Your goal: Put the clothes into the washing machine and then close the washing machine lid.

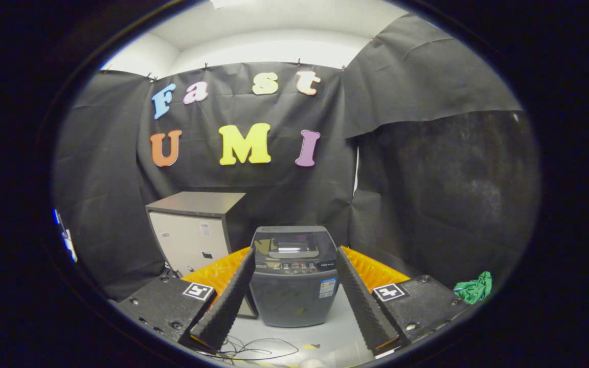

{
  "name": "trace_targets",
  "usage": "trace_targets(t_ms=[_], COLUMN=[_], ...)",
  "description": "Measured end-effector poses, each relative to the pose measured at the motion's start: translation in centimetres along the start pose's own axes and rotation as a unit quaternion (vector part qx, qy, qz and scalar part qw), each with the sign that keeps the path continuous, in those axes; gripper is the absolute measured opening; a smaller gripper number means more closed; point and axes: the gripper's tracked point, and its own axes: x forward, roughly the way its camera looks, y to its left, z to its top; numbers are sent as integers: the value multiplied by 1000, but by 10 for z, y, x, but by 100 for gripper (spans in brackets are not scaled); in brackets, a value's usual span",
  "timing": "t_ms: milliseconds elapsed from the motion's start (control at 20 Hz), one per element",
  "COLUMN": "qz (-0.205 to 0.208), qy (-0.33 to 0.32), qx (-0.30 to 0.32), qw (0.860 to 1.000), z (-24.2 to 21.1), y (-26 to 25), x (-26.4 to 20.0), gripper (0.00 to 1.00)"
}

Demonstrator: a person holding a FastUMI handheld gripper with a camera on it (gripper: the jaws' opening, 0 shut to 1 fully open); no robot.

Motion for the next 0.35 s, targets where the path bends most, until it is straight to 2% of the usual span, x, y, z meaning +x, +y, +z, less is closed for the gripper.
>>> trace_targets(t_ms=[350], qz=[5], qy=[3], qx=[-9], qw=[1000], z=[2], y=[3], x=[1], gripper=[99])
